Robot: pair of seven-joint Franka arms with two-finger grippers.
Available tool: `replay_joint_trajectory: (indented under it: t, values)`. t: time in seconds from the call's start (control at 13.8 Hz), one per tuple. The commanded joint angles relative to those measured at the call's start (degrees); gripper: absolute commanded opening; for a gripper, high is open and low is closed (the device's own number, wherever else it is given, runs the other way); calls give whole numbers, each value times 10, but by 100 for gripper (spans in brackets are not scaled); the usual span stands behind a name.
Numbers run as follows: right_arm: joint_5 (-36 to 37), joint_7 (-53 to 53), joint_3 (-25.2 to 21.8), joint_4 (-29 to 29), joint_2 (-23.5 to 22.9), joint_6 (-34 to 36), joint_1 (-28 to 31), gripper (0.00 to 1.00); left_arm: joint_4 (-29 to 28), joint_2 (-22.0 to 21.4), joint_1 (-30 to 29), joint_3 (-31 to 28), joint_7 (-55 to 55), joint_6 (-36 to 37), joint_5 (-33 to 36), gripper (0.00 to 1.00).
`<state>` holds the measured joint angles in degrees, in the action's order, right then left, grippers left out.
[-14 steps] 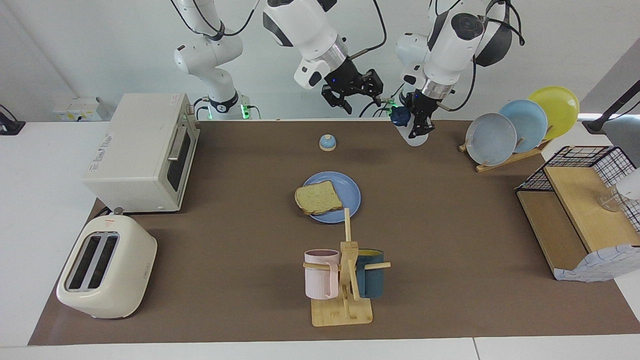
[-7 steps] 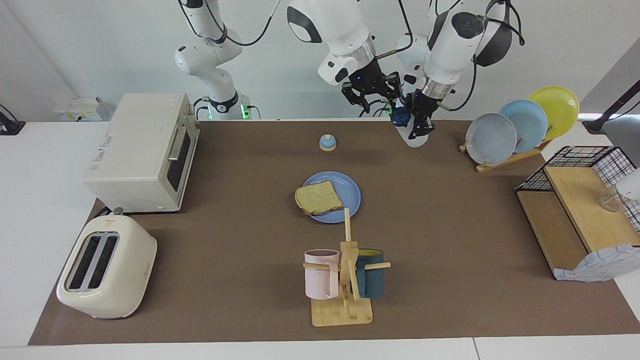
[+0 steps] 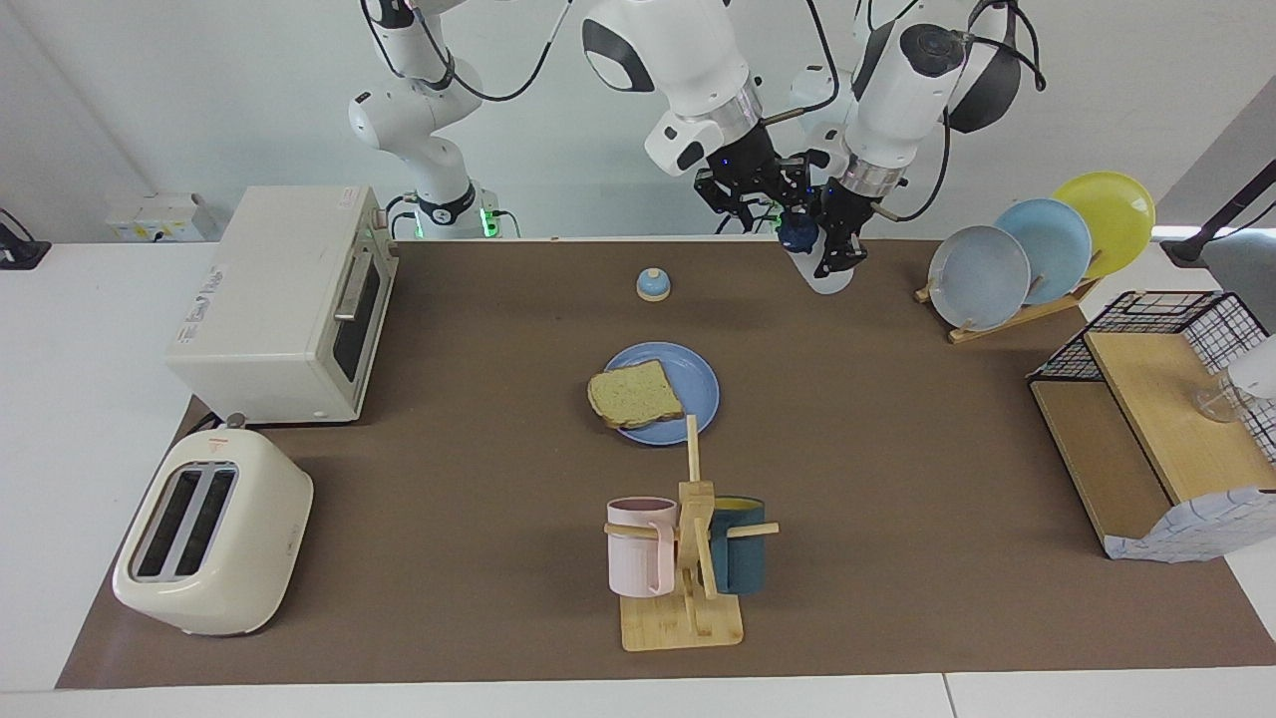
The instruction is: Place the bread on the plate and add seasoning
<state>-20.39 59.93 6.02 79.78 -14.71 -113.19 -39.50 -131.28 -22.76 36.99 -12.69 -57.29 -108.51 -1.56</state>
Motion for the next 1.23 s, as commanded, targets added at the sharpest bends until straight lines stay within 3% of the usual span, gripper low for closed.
replay_joint_trajectory:
  t: [0.0, 0.14, 0.51, 0.65, 0.79, 0.87, 1.16]
  values:
    - [16, 19, 1, -16, -8, -1, -7, 54, -15, -15, 2, 1, 11, -15, 1, 0]
    - [17, 19, 1, -13, -8, 1, -17, 54, -15, -15, 2, 1, 14, -16, 1, 0]
    - [18, 16, 1, -9, -8, 0, -17, 42, -14, -14, 2, 1, 14, -16, 1, 0]
    - [17, 16, 1, -9, -8, -1, -17, 31, -14, -14, 2, 1, 14, -16, 1, 0]
    - [17, 16, 1, -9, -8, -1, -17, 5, -14, -14, 2, 1, 14, -15, 1, 0]
    - [16, 16, 1, -8, -8, -1, -17, 0, -14, -14, 2, 2, 14, -15, 1, 0]
    - [-3, 30, -2, -16, -8, 3, -7, 0, -14, -14, 2, 2, 14, -15, 1, 0]
